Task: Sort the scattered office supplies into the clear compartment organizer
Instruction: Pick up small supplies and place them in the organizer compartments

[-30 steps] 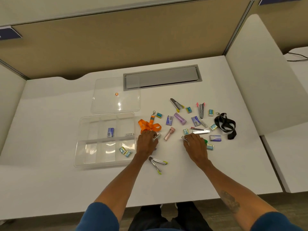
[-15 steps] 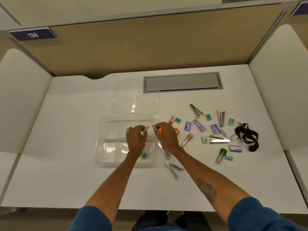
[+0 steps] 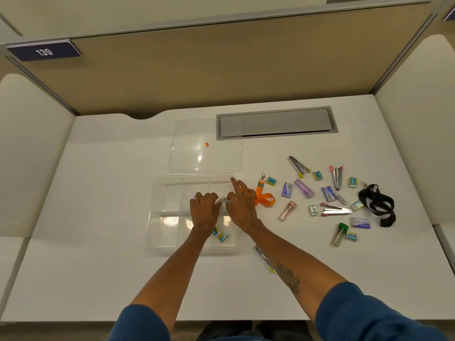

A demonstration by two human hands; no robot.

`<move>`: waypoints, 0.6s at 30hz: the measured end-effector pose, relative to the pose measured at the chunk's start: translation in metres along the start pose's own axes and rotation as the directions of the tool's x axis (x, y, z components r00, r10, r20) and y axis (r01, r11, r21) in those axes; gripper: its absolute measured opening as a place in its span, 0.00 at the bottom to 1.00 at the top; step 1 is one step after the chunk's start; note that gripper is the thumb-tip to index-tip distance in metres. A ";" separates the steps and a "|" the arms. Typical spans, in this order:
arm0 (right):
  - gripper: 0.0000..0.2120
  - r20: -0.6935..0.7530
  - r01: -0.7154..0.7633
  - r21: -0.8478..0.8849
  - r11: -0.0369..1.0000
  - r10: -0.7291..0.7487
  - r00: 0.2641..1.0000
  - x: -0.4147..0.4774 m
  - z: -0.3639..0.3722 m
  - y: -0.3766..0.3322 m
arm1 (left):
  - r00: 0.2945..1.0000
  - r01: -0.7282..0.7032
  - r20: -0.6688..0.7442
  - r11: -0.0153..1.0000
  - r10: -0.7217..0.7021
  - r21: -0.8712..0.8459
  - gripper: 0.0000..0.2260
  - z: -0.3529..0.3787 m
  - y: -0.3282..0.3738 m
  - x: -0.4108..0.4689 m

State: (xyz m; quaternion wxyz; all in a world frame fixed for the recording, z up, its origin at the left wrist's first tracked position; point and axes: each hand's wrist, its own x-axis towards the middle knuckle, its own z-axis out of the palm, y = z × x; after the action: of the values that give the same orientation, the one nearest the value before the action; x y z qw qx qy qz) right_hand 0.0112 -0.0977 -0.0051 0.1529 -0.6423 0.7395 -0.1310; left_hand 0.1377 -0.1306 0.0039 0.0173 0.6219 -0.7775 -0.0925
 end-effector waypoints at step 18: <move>0.11 -0.243 -0.433 0.157 0.888 0.459 0.854 -0.081 -0.064 0.136 | 0.971 -0.236 -0.066 0.895 0.228 -0.377 0.10 0.000 0.117 -0.026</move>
State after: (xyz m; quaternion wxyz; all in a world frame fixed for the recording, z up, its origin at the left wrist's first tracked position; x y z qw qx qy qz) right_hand -0.1271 0.0018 0.0058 0.1063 -0.4208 0.8749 -0.2150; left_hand 0.0310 -0.0810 0.0256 0.1572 0.5102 -0.8127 -0.2333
